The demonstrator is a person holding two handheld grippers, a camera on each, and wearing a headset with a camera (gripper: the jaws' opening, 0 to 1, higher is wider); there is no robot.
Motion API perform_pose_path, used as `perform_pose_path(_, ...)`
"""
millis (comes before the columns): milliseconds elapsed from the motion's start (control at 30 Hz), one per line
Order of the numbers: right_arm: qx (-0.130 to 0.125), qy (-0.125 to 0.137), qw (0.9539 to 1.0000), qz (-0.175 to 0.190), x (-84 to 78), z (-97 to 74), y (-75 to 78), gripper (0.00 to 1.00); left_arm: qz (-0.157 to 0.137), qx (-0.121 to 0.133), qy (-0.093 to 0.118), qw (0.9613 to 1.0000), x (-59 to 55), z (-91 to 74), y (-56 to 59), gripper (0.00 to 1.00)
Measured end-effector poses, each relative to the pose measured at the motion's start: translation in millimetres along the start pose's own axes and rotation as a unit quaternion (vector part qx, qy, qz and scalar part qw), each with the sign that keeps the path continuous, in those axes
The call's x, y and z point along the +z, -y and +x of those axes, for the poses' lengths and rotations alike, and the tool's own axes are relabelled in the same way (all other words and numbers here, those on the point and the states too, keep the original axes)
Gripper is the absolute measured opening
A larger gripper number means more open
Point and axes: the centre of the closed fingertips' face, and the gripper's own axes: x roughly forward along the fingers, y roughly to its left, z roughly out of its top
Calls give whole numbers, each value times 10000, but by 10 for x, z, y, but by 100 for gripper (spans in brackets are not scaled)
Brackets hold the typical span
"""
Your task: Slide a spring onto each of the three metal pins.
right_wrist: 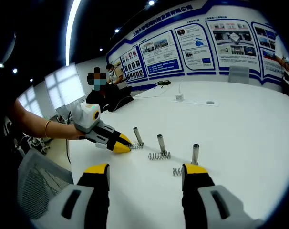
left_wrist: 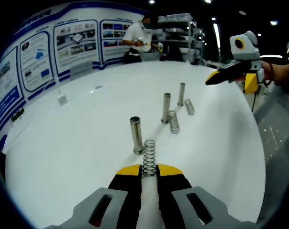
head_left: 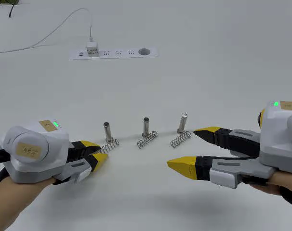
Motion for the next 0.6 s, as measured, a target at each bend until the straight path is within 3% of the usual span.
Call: perform_pose_path(600, -41, 115, 9998, 131, 77, -5, 33, 59, 177, -171, -56, 9997, -14, -62, 80, 10)
